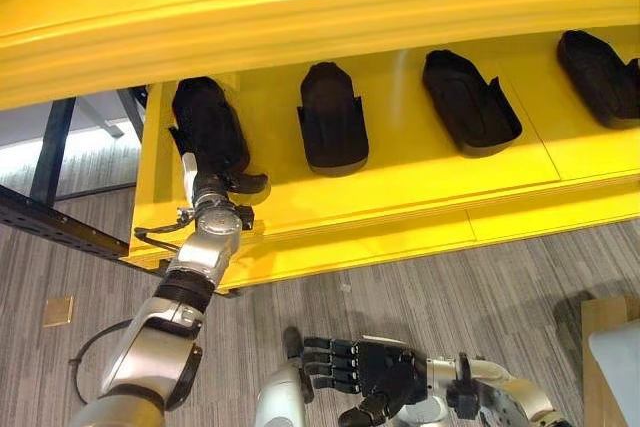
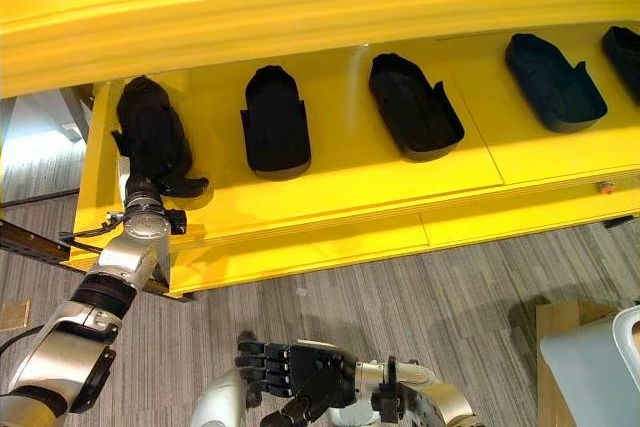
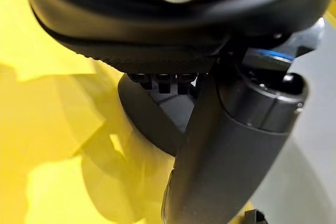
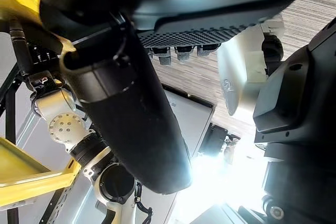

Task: Move parts from the plastic box to the shelf.

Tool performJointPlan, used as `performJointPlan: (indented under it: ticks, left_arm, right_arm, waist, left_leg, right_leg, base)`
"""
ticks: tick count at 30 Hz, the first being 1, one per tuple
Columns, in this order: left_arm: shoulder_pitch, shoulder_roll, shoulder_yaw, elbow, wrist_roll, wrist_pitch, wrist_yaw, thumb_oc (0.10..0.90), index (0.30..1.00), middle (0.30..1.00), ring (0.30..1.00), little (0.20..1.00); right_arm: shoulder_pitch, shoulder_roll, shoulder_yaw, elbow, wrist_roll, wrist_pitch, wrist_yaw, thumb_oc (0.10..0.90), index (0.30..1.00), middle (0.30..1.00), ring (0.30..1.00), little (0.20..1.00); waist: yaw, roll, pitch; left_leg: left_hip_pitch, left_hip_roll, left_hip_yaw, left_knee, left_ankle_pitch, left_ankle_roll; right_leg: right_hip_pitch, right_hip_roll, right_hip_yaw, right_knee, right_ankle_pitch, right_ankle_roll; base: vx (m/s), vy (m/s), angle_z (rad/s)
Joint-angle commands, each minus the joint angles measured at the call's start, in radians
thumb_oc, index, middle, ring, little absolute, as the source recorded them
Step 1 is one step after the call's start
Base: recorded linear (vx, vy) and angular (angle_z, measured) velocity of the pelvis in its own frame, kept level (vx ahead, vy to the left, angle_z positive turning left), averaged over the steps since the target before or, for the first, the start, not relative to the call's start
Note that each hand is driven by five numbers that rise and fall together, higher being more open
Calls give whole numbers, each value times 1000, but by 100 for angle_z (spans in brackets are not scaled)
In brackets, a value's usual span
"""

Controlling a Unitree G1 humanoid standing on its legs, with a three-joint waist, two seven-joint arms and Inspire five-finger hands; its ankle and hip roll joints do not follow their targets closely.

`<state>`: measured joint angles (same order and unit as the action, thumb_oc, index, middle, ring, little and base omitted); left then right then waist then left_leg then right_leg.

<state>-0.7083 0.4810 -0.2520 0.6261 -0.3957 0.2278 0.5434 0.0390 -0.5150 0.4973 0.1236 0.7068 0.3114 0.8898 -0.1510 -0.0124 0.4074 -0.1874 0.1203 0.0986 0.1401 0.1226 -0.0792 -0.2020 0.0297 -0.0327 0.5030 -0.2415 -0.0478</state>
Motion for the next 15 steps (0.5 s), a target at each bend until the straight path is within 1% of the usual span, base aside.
performJointPlan:
  ticks: [1,5,8,13,15]
  left_arm:
    - [63,-130,15,73,-167,-8,1,900,1000,1000,1000,1000]
    - [75,-140,34,77,-196,-19,16,900,1000,1000,1000,1000]
    - [79,-149,31,72,-174,-19,14,900,1000,1000,1000,1000]
    - [81,-135,4,52,-52,3,-20,900,1000,1000,1000,1000]
    - [80,-120,-16,41,13,28,-69,900,1000,1000,1000,1000]
  right_arm:
    - [3,45,29,-118,27,-25,81,900,1000,1000,1000,1000]
    - [9,47,39,-122,26,-33,77,900,1000,1000,1000,1000]
    - [7,48,46,-130,33,-38,66,900,1000,1000,1000,1000]
    - [13,44,50,-127,41,-58,65,900,1000,1000,1000,1000]
    - [14,41,52,-121,47,-72,65,900,1000,1000,1000,1000]
  waist:
    - [-43,-19,-18]
    - [-41,-21,-16]
    - [-38,-23,-12]
    - [-32,-24,-8]
    - [-29,-22,-6]
  left_leg:
    - [-19,-23,-20,76,-62,26]
    - [-22,-23,-22,78,-64,27]
    - [-23,-22,-23,74,-64,27]
    - [-21,-25,-26,70,-64,28]
    - [-20,-25,-27,69,-64,30]
  right_leg:
    - [33,-17,-69,-135,96,47]
    - [33,-17,-70,-132,93,46]
    - [31,-17,-72,-135,95,46]
    - [32,-15,-72,-138,97,48]
    - [31,-16,-74,-138,98,49]
  base:
    - [0,0,0]
    - [0,0,0]
    - [-11,-4,0]
    - [0,0,0]
    - [0,0,0]
